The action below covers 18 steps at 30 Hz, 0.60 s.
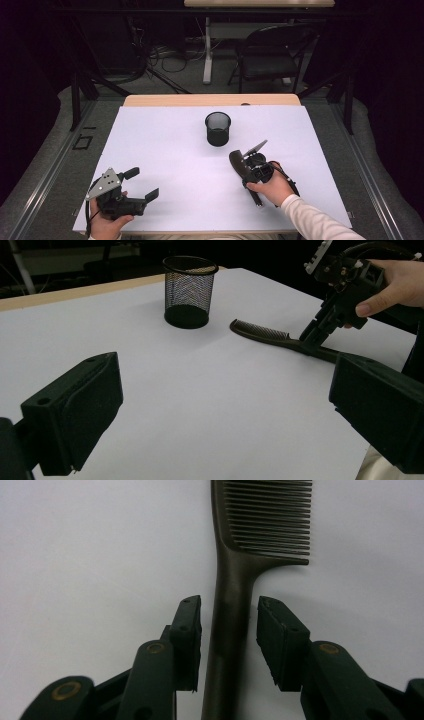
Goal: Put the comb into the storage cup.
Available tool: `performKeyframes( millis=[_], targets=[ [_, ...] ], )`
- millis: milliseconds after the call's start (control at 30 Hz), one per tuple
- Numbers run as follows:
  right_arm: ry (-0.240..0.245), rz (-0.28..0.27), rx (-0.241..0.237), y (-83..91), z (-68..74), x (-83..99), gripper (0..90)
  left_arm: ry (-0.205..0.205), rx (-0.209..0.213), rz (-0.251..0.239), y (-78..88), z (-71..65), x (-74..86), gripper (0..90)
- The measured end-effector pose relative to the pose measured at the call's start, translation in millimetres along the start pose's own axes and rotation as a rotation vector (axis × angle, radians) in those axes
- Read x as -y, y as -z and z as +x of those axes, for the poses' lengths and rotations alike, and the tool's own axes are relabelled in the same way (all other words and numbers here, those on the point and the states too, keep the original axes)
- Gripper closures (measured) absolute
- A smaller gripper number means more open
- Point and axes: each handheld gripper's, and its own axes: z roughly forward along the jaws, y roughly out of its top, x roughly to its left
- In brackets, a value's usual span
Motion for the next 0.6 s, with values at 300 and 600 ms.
performKeyframes(
  millis=[300,600],
  targets=[
    [-0.002,0.022,0.016,-4.4,1.5,0.3,63.9,0.001,0.004,-0.001,-0.7,0.1,0.4,0.9],
    [-0.001,0.052,0.025,-7.2,2.3,0.3,64.5,0.000,0.005,0.000,-0.9,-0.1,0.7,0.9]
  ],
)
